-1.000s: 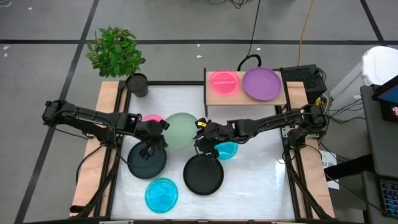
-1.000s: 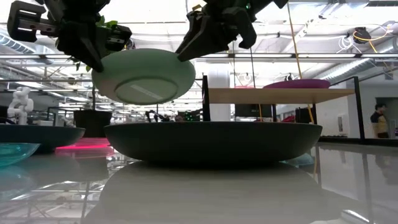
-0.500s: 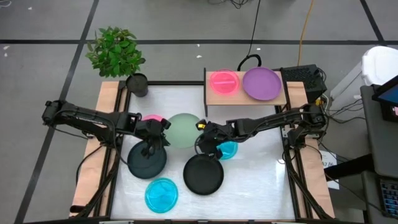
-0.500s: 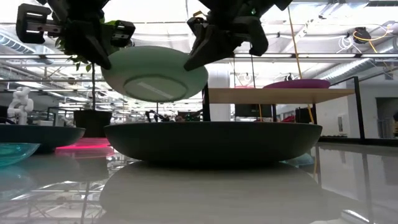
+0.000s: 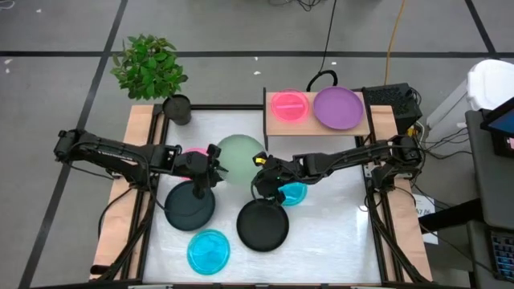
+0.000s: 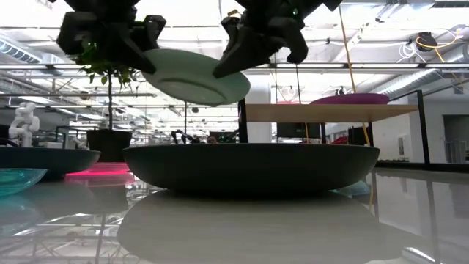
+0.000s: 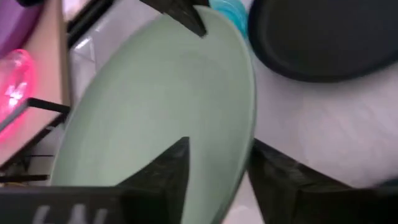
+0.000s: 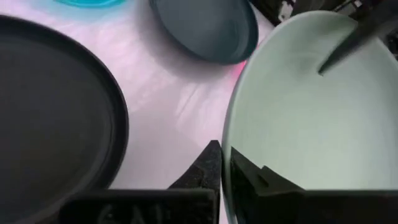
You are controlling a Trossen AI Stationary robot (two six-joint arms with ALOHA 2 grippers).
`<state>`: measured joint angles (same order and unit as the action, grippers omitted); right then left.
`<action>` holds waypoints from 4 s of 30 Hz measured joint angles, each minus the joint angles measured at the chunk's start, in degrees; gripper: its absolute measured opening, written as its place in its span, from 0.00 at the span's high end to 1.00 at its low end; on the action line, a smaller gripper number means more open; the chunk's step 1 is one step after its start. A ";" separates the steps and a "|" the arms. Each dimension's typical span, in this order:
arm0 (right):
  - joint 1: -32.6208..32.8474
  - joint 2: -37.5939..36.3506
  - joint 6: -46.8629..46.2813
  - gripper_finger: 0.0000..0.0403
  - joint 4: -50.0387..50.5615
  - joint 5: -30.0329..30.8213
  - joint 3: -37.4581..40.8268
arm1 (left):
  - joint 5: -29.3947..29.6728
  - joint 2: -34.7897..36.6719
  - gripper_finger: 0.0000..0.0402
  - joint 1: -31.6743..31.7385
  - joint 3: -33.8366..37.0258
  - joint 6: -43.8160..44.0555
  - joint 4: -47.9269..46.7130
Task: Place and stack plates onto a shelf
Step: Stack the green plate on top of the violet plate on the shelf
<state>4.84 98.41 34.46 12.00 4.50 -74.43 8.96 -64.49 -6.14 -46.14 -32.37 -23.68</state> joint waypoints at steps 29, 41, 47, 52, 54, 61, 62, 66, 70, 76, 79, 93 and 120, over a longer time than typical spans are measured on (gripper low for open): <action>6.62 -0.33 -1.34 1.00 8.18 9.98 -6.80 | 19.60 17.60 0.29 -7.26 0.17 8.45 6.71; 8.90 -3.08 -5.52 1.00 20.29 16.16 -10.82 | 19.57 17.73 0.29 -4.07 0.16 21.01 -5.17; 8.74 -8.22 -5.24 1.00 23.29 19.49 -10.82 | 19.55 15.32 0.29 -3.99 0.18 28.14 -11.15; 7.39 -13.43 -4.81 1.00 25.24 19.77 -10.84 | 19.57 13.32 0.29 -3.99 0.18 30.39 -9.18; 6.60 -15.06 -5.09 1.00 27.16 20.10 -10.86 | 19.55 12.33 0.29 -3.99 0.18 30.90 -7.78; 2.35 -19.39 -10.65 1.00 36.02 22.85 -10.86 | 19.53 7.46 0.29 -4.01 0.18 32.95 -6.04; 1.55 -19.74 -11.47 1.00 37.40 22.85 -10.86 | 19.55 6.59 0.29 -3.99 0.18 32.93 -6.02; -2.14 -21.20 -14.65 1.00 42.35 25.28 -10.86 | 19.53 3.39 0.29 -3.99 0.18 32.90 -3.73; -6.55 -22.00 -16.30 1.00 45.63 25.45 -10.77 | 19.44 1.37 0.29 -4.10 0.17 31.27 0.36; -11.73 -23.38 -17.11 1.00 46.88 25.40 -8.31 | 22.09 5.87 0.35 -3.42 0.18 32.59 -1.92; -13.86 -24.82 -17.16 1.00 47.07 25.26 -6.22 | 17.73 9.15 0.42 -3.88 0.18 32.47 -1.54; -23.77 -31.37 -17.77 1.00 45.93 22.27 2.22 | 10.96 13.84 0.60 -6.63 1.59 32.71 0.18; -33.48 -32.41 -16.70 0.99 39.04 18.68 12.26 | 10.50 13.84 0.60 -7.11 12.93 34.62 11.38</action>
<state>-28.64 66.00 17.76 51.04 23.18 -62.17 19.46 -50.65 -13.26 -33.21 2.25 -12.29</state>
